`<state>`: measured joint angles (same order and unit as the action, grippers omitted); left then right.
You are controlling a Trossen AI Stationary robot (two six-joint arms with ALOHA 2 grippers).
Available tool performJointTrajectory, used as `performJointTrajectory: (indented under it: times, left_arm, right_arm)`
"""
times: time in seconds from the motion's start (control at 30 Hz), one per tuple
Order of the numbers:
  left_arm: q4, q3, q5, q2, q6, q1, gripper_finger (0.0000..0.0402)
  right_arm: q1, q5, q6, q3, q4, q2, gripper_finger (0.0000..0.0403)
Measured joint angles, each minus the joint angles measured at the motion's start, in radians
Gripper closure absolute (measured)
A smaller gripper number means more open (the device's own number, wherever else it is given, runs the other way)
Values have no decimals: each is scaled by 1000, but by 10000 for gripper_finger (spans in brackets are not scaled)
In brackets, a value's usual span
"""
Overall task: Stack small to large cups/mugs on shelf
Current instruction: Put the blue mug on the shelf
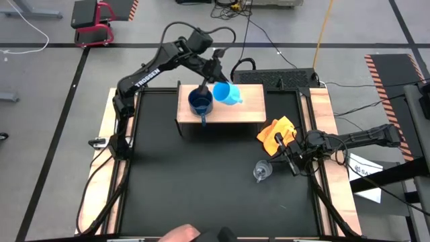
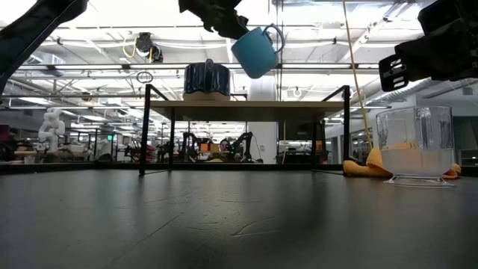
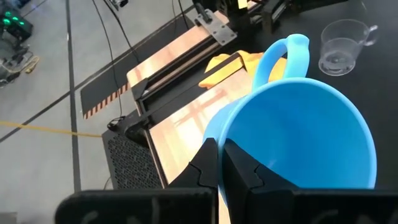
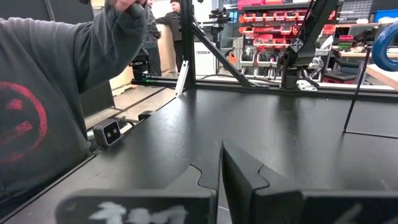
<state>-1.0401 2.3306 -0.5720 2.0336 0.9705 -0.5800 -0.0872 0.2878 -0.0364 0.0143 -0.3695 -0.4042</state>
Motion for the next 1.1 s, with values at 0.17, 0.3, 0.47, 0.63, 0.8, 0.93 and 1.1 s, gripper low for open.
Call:
performJointTrajectory:
  times: [0.17, 0.3, 0.47, 0.63, 0.8, 0.93, 1.1]
  left_arm:
    - [-6, 0, -4, 23, 21, 7, 398]
    - [0, -1, -1, 48, 43, 11, 398]
    - [-6, -1, 54, 75, 55, 10, 398]
    - [-4, -1, 50, 75, 65, 4, 398]
    - [-19, 0, 49, 75, 65, 2, 398]
    - [-44, 0, 34, 75, 77, 3, 398]
    - [-98, 0, 25, 75, 112, 6, 398]
  right_arm:
    - [0, 0, 0, 0, 0, 0, 394]
    - [0, 0, 4, 0, 0, 0, 394]
    - [0, 0, 7, 0, 0, -1, 394]
    - [0, -2, 8, 0, 0, -3, 394]
    - [0, -3, 24, 0, 0, -3, 394]
    - [0, -3, 26, 0, 0, -3, 394]
    - [0, -3, 25, 0, 0, -3, 394]
